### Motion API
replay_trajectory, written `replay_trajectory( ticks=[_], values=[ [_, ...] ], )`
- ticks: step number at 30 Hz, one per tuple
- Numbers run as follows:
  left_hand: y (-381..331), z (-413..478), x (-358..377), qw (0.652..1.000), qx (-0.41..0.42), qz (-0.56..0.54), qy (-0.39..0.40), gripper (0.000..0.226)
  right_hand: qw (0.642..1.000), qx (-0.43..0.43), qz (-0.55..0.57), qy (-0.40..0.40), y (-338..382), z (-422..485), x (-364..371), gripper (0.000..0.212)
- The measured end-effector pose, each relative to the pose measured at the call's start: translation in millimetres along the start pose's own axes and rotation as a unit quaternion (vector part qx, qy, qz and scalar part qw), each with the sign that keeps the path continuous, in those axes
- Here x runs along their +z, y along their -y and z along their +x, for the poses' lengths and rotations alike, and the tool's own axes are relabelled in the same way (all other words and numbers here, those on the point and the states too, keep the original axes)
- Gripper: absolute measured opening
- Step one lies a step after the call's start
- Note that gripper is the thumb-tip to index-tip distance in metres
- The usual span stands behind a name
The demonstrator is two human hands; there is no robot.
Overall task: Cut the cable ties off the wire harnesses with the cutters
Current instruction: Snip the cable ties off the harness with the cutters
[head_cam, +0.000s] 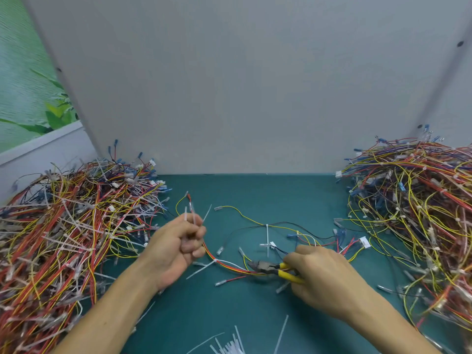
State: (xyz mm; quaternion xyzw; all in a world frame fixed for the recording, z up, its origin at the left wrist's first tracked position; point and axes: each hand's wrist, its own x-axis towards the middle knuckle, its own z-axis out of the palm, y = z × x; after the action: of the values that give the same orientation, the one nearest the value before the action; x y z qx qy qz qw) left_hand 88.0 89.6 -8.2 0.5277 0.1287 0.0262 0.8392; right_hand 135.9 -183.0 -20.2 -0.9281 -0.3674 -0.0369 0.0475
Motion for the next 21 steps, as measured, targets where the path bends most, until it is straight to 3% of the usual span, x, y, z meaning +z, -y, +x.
replay_trajectory(
  ticks=[5,8,9,11,13,17,21],
  values=[
    [10,-4,-19,0.998,-0.038,-0.006,-0.04,0.015,1.0,-0.004,0.006,0.011,19,6,10,0.018],
    [22,-3,-28,0.984,0.024,0.161,-0.072,0.022,1.0,-0.01,-0.007,-0.015,28,11,11,0.02],
    [25,-2,-34,0.954,0.067,0.284,-0.067,0.023,0.999,-0.02,-0.012,-0.03,33,13,8,0.017],
    [27,0,-43,0.83,0.155,0.534,-0.03,0.024,0.997,-0.044,-0.046,-0.053,40,16,5,0.024],
    [26,1,-44,0.745,0.227,0.627,0.016,0.025,0.995,-0.026,-0.083,-0.051,47,21,-1,0.036],
    [24,11,-38,0.659,0.304,0.68,0.108,0.024,0.993,-0.012,-0.101,-0.051,54,29,3,0.041],
    [20,23,-34,0.65,0.278,0.697,0.119,0.018,0.993,0.002,-0.107,-0.056,57,34,4,0.043]
  ],
)
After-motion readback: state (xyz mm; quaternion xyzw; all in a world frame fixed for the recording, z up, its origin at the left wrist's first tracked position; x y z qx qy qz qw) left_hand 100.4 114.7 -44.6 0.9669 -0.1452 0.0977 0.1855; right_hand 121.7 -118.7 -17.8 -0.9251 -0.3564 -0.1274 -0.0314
